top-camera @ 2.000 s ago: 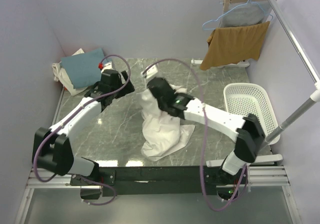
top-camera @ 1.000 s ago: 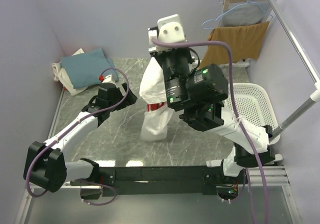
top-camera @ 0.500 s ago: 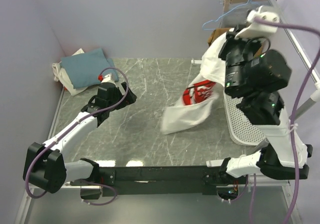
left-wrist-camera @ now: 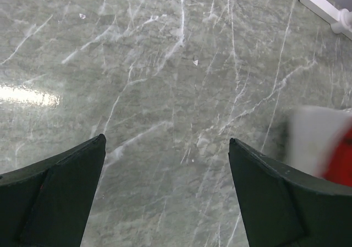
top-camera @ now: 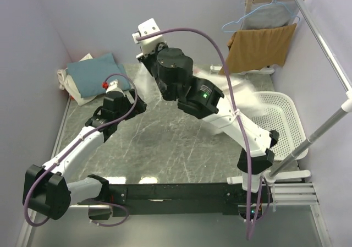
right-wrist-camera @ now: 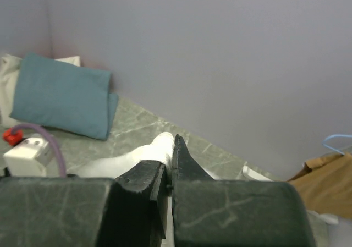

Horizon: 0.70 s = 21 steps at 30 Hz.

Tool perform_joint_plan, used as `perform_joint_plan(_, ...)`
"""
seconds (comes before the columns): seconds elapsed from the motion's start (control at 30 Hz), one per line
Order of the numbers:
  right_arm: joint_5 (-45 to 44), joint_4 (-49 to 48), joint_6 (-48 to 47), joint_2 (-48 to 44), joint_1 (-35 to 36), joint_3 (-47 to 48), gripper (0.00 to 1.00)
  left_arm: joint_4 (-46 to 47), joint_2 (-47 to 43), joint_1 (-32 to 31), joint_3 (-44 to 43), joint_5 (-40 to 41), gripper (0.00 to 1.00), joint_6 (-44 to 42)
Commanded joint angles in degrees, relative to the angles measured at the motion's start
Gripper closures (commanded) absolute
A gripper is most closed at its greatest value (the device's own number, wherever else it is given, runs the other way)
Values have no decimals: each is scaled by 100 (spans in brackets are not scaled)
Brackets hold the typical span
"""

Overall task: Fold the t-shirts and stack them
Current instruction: Flatten out the tshirt

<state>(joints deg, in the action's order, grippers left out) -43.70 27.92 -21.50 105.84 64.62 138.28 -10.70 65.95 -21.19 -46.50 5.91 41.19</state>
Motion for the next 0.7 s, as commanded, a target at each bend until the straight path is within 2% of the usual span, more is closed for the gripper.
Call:
perform_joint_plan(0.0, 161, -963, -38, -1232, 33, -307, 100, 68, 172, 27, -87, 103, 1, 73)
perform_joint_plan(0.2, -751, -1860, -627, -2119, -72, -1766, 100, 156, 313, 62, -96, 50, 1, 188)
perform_joint_plan(0.27, -981, -2001, -523, -2532, -256, -2233, 100, 138, 357, 62, -131, 103, 1, 188)
perform_joint_plan(0.33, -1193, -1958, -225, -3092, -397, -3181, 100, 86, 357, 71, -140, 156, 1, 153)
perform_joint_plan(0.43, -1106, -1328, 767, -3752, -599, -4438, 100, 50, 374, 97, -149, 217, 1, 91)
perform_joint_plan(0.47, -1036, -1090, 1396, -3877, -617, -4685, 100, 50, 400, 106, -131, 217, 1, 82)
perform_joint_plan(0.6, -894, -17, 2885, -4106, -626, -5984, 100, 217, 550, 106, 26, -273, 1, -6)
perform_joint_plan(0.67, -745, 511, 3569, -4142, -617, -6294, 100, 497, 611, 98, 350, -633, 7, 3)
